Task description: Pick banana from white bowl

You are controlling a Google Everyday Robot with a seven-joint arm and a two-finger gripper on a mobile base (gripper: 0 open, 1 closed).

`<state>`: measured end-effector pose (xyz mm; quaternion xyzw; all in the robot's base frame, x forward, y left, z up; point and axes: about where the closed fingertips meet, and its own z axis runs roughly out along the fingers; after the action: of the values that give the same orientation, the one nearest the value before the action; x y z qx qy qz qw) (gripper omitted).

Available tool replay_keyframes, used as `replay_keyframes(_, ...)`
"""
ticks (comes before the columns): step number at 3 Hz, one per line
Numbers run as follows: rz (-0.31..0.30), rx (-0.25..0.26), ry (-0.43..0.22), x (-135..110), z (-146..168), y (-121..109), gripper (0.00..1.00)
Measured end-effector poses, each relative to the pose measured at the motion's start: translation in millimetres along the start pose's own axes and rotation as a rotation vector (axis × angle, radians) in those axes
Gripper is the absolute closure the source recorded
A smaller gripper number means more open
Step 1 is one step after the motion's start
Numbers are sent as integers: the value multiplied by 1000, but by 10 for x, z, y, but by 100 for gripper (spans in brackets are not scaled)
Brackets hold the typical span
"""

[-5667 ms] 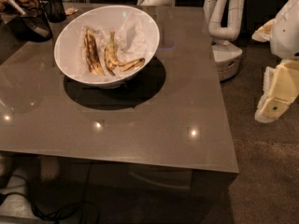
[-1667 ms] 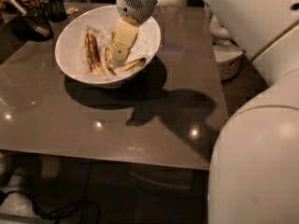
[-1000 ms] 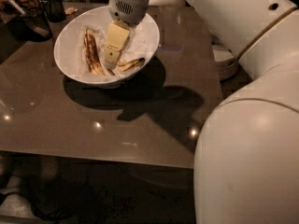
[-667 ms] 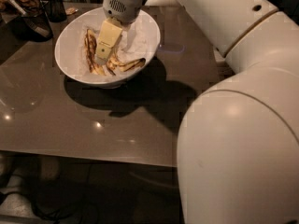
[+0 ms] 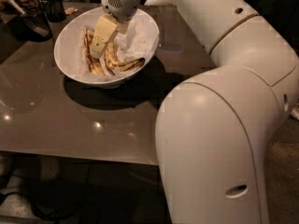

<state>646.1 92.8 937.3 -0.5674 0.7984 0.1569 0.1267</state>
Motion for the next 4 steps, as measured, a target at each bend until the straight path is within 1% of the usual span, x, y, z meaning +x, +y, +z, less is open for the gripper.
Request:
replay_keyframes(1,55,-1,-4,46,50,-107,13)
replay_keyframes(2,87,-1,5,93,115,-160,16)
replay_keyframes(3,115,4,24,181,196,-201,19)
replay_keyframes(4,124,8,47,230,272,-209,22)
